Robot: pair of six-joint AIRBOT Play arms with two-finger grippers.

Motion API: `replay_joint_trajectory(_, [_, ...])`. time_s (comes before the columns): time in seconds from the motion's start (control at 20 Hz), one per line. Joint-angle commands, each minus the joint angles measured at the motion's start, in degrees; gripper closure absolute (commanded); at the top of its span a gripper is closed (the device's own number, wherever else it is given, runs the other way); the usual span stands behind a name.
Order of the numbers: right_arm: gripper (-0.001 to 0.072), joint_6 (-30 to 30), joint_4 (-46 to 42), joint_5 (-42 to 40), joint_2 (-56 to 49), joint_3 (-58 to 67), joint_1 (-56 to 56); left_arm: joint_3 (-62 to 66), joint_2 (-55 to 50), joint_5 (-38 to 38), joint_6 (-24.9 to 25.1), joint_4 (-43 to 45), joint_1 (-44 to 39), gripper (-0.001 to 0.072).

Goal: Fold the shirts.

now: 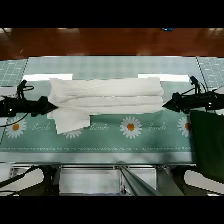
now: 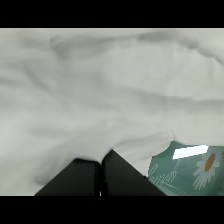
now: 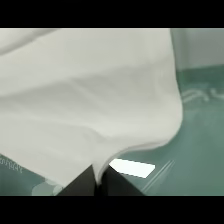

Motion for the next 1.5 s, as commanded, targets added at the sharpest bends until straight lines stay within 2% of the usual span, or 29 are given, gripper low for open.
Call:
replay_joint_trajectory(0.0, [0.0691, 1.1, 0.3, -2.3, -6.6, 8.8, 3.6, 11.1, -8.9, 0.8, -4.1, -1.4, -2.9, 0.069])
replay_joint_trajectory(0.1, [0.0691, 2.5, 0.3, -2.1, -11.0, 15.1, 3.7, 17.8, -13.5, 0.7, -7.0, -1.3, -3.7, 0.069])
replay_joint_trajectory(0.5, [0.0691, 4.0, 2.6, -1.3, -24.5, 32.9, 3.7, 40.4, -27.3, -1.3, -11.8, -1.3, -4.9, 0.069])
replay_joint_trajectory(0.8, [0.0691, 4.0, 4.9, -2.1, -30.2, 36.6, 3.7, 44.2, -32.9, -3.0, -11.2, -1.3, -6.1, 0.0688])
replay_joint_trajectory(0.85, [0.0685, 3.6, 6.5, -2.5, -30.9, 36.6, 3.7, 44.2, -33.5, -3.0, -11.4, -1.3, -6.6, 0.0635])
replay_joint_trajectory(0.9, [0.0544, 3.6, 7.5, -3.4, -31.3, 36.6, 3.7, 44.2, -33.5, -3.3, -11.8, -1.3, -6.8, 0.0389])
replay_joint_trajectory(0.95, [0.0297, 3.7, 8.1, -3.9, -31.2, 36.7, 3.7, 44.8, -33.4, -3.9, -12.0, -1.3, -6.7, 0.0203])
replay_joint_trajectory(1.0, [0.0295, 3.7, 8.4, -2.5, -31.2, 37.8, 3.4, 46.4, -33.3, -6.1, -12.4, -1.3, -6.1, 0.02])
replay_joint_trajectory(1.1, [0.0297, 3.1, 10.4, 5.7, -31.2, 41.6, 1.4, 49.7, -32.4, -11.7, -15.0, -1.2, -4.4, 0.0201])
replay_joint_trajectory(1.15, [0.0297, 3.1, 10.9, 10.0, -31.0, 43.3, -0.2, 49.9, -30.8, -13.1, -15.0, -0.4, -3.6, 0.0201])
replay_joint_trajectory(1.25, [0.0298, 3.0, 10.4, 12.9, -28.0, 43.7, -3.8, 49.6, -25.9, -13.1, -15.8, 5.4, -2.2, 0.0201])
replay_joint_trajectory(1.35, [0.0298, 2.7, 4.8, 10.0, -23.1, 42.1, -7.2, 46.9, -18.7, -11.8, -15.8, 11.9, -1.8, 0.0201])
replay_joint_trajectory(1.45, [0.0304, 7.1, -3.1, -0.9, -16.4, 33.6, -9.4, 36.5, -7.8, -6.9, -12.8, 13.7, -2.5, 0.0201])
